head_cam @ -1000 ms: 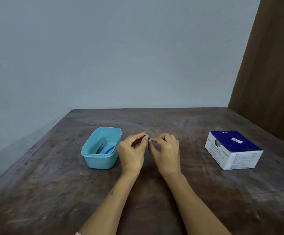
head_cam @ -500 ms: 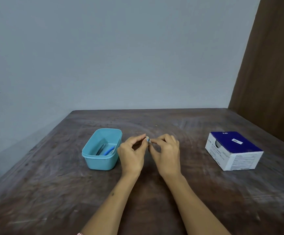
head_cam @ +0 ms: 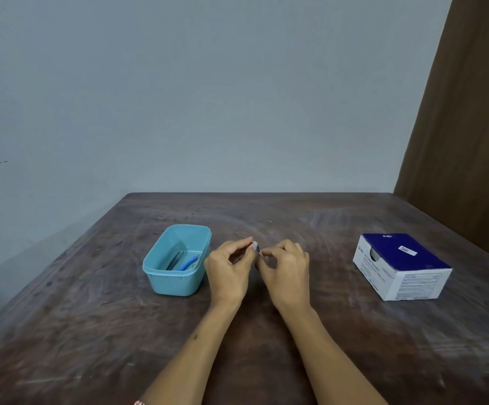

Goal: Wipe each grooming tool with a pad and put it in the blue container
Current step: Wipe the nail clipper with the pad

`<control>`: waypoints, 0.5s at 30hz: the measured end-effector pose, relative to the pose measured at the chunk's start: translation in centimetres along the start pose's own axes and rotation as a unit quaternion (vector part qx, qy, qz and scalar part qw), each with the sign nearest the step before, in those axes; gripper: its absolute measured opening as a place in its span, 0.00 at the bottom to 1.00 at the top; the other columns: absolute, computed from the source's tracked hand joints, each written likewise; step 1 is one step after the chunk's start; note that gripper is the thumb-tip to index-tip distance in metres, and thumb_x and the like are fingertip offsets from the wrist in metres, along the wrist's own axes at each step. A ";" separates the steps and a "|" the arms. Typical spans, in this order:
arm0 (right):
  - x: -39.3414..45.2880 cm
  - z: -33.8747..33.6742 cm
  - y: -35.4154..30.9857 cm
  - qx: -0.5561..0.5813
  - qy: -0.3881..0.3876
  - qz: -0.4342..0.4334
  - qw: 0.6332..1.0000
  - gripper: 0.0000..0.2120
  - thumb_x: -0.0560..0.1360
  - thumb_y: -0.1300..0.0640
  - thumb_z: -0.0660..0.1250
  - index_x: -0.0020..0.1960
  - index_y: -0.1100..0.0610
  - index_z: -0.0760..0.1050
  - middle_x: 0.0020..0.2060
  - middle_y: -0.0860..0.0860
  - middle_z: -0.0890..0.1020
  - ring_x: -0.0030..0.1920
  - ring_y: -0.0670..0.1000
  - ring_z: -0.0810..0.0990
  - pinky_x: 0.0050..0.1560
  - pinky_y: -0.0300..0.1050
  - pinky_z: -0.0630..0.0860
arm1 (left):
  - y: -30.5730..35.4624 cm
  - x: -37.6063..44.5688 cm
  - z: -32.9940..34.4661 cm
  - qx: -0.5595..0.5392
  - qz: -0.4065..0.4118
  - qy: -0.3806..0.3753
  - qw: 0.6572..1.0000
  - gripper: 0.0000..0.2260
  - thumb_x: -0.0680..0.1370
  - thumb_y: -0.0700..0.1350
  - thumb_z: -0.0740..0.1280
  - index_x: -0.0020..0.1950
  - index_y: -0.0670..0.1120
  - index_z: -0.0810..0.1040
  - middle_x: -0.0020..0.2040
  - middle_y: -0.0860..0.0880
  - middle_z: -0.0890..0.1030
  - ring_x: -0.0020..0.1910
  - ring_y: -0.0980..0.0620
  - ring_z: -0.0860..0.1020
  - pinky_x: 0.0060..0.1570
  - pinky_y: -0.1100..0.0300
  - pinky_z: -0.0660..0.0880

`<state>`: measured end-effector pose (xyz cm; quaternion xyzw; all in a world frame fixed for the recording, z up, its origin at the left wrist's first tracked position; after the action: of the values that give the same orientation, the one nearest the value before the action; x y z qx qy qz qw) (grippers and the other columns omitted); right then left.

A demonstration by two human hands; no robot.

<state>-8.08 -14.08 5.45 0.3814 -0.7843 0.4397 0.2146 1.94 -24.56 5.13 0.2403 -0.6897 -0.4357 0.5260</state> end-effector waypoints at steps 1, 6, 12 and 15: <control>0.0 -0.2 -0.3 0.010 0.010 -0.011 1.000 0.02 0.68 0.56 0.74 0.40 0.54 0.82 0.35 0.49 0.76 0.39 0.51 0.75 0.45 0.47 0.71 | 0.0 0.0 0.0 0.004 0.002 -0.001 1.000 0.08 0.70 0.38 0.73 0.48 0.44 0.84 0.42 0.51 0.84 0.42 0.62 0.80 0.44 0.70 0.76; -0.1 0.5 0.0 -0.022 -0.020 0.002 1.000 0.02 0.69 0.56 0.73 0.38 0.54 0.82 0.35 0.49 0.77 0.40 0.51 0.75 0.47 0.51 0.72 | 0.0 -0.1 -0.2 0.001 0.006 0.006 1.000 0.07 0.70 0.37 0.73 0.48 0.43 0.84 0.40 0.52 0.83 0.41 0.64 0.80 0.42 0.73 0.74; 0.1 0.0 -0.4 0.004 0.007 -0.014 1.000 0.02 0.69 0.55 0.73 0.40 0.53 0.82 0.34 0.48 0.76 0.38 0.50 0.74 0.44 0.45 0.69 | 0.0 0.0 -0.1 0.013 0.021 0.005 1.000 0.08 0.70 0.37 0.73 0.48 0.44 0.84 0.41 0.52 0.83 0.43 0.63 0.80 0.44 0.72 0.75; 0.0 0.7 0.4 -0.029 -0.024 0.014 0.999 0.03 0.69 0.54 0.73 0.38 0.53 0.82 0.35 0.49 0.77 0.41 0.51 0.75 0.46 0.48 0.70 | 0.2 -0.1 0.0 0.007 0.024 0.006 1.000 0.08 0.70 0.36 0.73 0.47 0.43 0.84 0.39 0.53 0.83 0.41 0.66 0.80 0.42 0.74 0.73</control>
<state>-8.38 -14.52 4.90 0.3739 -0.8071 0.4106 0.2006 1.98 -24.37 5.27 0.2299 -0.6950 -0.4166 0.5390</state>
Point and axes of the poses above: each hand's wrist, its own x-axis towards the middle knuckle, its own z-axis out of the palm, y = z × x, the point moved 10 cm from there along x, towards the middle knuckle
